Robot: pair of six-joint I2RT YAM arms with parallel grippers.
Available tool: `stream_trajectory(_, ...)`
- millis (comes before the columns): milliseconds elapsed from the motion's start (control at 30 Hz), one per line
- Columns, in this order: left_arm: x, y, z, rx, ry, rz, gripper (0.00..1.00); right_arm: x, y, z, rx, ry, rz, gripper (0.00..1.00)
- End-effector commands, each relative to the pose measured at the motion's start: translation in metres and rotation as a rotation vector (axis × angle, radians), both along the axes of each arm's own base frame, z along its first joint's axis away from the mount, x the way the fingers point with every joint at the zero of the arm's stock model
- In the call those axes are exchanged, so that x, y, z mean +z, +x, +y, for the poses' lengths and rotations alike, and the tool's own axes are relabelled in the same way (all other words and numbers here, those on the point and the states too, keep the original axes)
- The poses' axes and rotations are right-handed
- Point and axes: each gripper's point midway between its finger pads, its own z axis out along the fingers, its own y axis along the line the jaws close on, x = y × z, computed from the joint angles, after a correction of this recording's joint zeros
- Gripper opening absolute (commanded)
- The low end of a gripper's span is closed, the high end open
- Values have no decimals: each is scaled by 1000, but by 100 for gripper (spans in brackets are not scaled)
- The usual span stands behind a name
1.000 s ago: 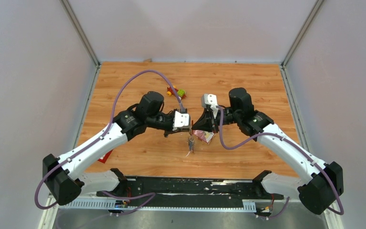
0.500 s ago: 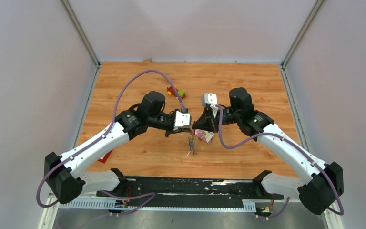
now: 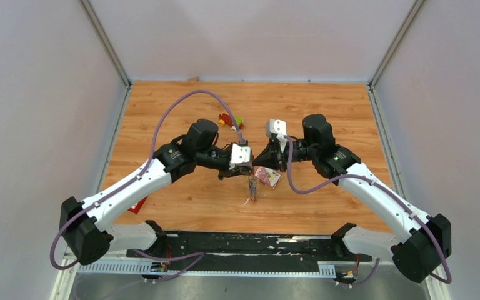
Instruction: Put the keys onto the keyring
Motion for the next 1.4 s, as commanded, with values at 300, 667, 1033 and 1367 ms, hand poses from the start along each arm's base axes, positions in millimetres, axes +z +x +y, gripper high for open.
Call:
stream_trajectory(300,30,9,16,61,-17,-173,36,21,0,-3,31,55,-145,0)
stream_trajectory(667,38,9,-2,5,-70,-139,37,18,-15,-1,128,68,-126,0)
stream_trajectory(1033,44,0,-6,-38,-100,-102,26,12,-12,-1,117,53,-123,0)
stream_trajectory(1367,43,-1,-3,-34,-102,-119,15,11,-11,-1,116,49,-118,0)
